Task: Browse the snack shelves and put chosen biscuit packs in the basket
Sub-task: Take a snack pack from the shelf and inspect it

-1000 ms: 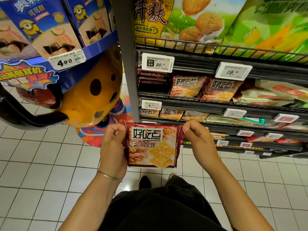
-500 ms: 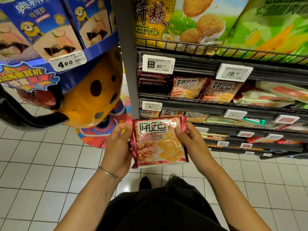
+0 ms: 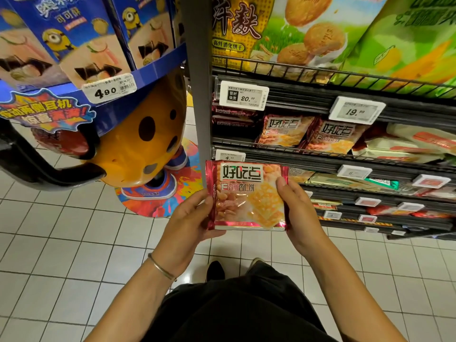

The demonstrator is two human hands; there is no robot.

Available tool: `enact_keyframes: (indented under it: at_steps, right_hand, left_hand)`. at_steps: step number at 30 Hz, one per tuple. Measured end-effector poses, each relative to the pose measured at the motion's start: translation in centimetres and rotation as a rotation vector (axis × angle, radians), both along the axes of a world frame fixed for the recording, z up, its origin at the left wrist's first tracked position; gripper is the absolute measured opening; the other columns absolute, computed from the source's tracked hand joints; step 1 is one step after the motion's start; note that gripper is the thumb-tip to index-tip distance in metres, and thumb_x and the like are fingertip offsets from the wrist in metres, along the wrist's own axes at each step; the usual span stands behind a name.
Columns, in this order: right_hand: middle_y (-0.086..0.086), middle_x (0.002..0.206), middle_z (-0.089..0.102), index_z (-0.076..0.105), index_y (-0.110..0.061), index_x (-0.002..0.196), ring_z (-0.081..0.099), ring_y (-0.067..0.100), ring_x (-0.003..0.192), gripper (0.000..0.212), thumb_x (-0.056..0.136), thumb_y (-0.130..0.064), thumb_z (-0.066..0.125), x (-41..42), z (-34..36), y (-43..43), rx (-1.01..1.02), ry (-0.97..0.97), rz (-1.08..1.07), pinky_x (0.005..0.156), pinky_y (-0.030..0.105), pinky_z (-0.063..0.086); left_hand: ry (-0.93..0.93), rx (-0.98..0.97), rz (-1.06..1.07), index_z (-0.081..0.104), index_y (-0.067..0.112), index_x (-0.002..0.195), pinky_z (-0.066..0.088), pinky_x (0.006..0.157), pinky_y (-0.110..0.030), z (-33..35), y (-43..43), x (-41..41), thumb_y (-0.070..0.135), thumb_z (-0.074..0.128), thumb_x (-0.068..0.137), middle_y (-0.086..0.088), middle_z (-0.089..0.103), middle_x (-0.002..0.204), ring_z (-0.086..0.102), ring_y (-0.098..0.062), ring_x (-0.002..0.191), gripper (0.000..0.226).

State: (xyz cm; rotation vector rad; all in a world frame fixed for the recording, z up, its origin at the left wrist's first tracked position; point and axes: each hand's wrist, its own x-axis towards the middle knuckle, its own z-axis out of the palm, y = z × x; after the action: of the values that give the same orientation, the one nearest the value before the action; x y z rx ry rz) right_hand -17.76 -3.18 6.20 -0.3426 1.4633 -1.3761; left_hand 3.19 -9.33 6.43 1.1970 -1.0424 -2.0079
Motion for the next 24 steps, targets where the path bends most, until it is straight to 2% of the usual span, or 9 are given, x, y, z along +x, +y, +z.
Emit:
enact_keyframes:
  at_steps: [3,5,6,8,10,14,17,20,24]
  right_hand:
    - [0.006,0.116,0.076,0.056,-0.009,0.130,0.074,0.026,0.110,0.057,0.093,-0.052,0.058,0.3,-0.2,0.0,0.013,-0.042,-0.038,0.086,0.039,0.059]
    - [0.009,0.124,0.074,0.053,-0.006,0.136,0.071,0.027,0.116,0.068,0.089,-0.054,0.058,0.4,-0.1,0.1,0.002,-0.097,-0.017,0.094,0.044,0.057]
    - [0.009,0.126,0.073,0.053,-0.006,0.137,0.071,0.028,0.117,0.069,0.088,-0.054,0.057,0.5,0.0,0.1,-0.001,-0.112,0.019,0.093,0.045,0.058]
    - [0.006,0.125,0.075,0.059,-0.012,0.134,0.072,0.026,0.115,0.062,0.090,-0.055,0.054,0.6,0.2,0.2,0.017,-0.076,0.114,0.083,0.041,0.062]
    - [0.000,0.119,0.077,0.063,-0.021,0.129,0.073,0.021,0.111,0.048,0.097,-0.054,0.048,0.7,0.2,0.3,0.067,0.079,0.182,0.076,0.036,0.063]
    - [-0.005,0.113,0.075,0.067,-0.029,0.119,0.071,0.015,0.101,0.039,0.111,-0.047,0.034,1.0,-0.2,0.4,0.151,0.379,0.262,0.071,0.029,0.058]
    - [-0.006,0.091,0.074,0.068,-0.027,0.101,0.070,0.008,0.080,0.039,0.113,-0.040,0.033,1.1,-0.6,0.5,0.153,0.531,0.264,0.064,0.022,0.050]
    - [-0.007,0.075,0.071,0.066,-0.022,0.093,0.065,0.002,0.064,0.039,0.113,-0.034,0.035,0.7,-0.8,0.5,0.138,0.563,0.248,0.056,0.017,0.049]
    - [-0.002,0.076,0.073,0.066,-0.014,0.103,0.067,0.010,0.060,0.035,0.113,-0.030,0.037,0.1,-0.8,0.4,0.207,0.480,0.335,0.054,0.025,0.052]
  left_hand:
    - [-0.054,-0.010,0.097,0.065,0.014,0.112,0.065,0.077,-0.042,-0.3,-0.1,-0.1,0.028,0.055,0.099,-0.004,0.078,0.103,0.074,-0.027,0.098,0.021]
    - [-0.053,0.016,0.137,0.060,0.011,0.107,0.064,0.071,-0.037,-0.4,-0.3,-0.2,0.024,0.053,0.103,-0.005,0.076,0.098,0.071,-0.026,0.095,0.015]
    - [-0.047,0.032,0.145,0.060,0.011,0.106,0.064,0.071,-0.037,-0.3,-0.4,-0.1,0.023,0.051,0.105,-0.004,0.076,0.097,0.071,-0.025,0.096,0.015]
    - [-0.034,0.067,0.157,0.062,0.013,0.106,0.062,0.077,-0.041,-0.2,-0.5,0.0,0.023,0.050,0.106,-0.002,0.076,0.097,0.069,-0.027,0.098,0.016]
    - [-0.034,0.085,0.174,0.065,0.018,0.104,0.059,0.078,-0.040,-0.2,-0.7,0.1,0.024,0.050,0.106,0.000,0.077,0.095,0.067,-0.028,0.098,0.016]
    - [-0.029,0.143,0.210,0.064,0.019,0.105,0.057,0.069,-0.033,-0.5,-0.9,0.2,0.025,0.050,0.106,-0.001,0.076,0.091,0.063,-0.032,0.093,0.015]
    - [-0.048,0.167,0.215,0.062,0.018,0.100,0.059,0.063,-0.028,-0.7,-0.9,0.2,0.024,0.050,0.107,-0.002,0.075,0.086,0.062,-0.030,0.085,0.016]
    - [-0.070,0.155,0.206,0.061,0.017,0.098,0.059,0.060,-0.027,-0.9,-0.7,0.1,0.022,0.048,0.108,-0.002,0.076,0.083,0.065,-0.024,0.075,0.017]
    - [-0.092,0.097,0.200,0.062,0.017,0.099,0.058,0.059,-0.025,-0.9,-0.4,0.2,0.021,0.046,0.109,0.002,0.076,0.080,0.070,-0.015,0.068,0.019]
